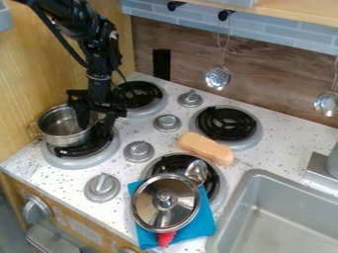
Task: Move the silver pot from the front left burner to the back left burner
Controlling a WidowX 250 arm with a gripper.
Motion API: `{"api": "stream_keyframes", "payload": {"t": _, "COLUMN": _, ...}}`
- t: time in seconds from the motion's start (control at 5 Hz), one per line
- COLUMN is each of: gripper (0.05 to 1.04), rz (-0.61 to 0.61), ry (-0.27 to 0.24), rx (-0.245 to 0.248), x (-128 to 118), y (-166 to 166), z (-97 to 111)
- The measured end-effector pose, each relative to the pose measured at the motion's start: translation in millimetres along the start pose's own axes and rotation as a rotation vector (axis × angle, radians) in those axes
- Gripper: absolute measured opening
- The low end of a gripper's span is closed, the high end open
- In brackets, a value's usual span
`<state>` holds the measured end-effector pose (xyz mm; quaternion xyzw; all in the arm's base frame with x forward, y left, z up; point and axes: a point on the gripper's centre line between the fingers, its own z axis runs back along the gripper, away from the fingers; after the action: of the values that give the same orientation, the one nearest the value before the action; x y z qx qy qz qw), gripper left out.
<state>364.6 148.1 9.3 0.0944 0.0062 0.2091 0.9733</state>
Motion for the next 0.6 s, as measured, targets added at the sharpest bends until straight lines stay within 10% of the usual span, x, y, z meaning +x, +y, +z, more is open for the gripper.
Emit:
{"api": "stream_keyframes", "payload": {"t": 0.4, "gripper": 0.170, "rz": 0.037, "ry": -0.003, "rx": 0.020, "x": 2.1, "y": 3.7, "z": 0.4}}
{"api": "stream_keyframes", "payload": {"t": 0.6, "gripper": 0.091, "rz": 0.041, "ry": -0.012, "rx": 0.039, "x": 3.3, "y": 6.1, "z": 0.6}}
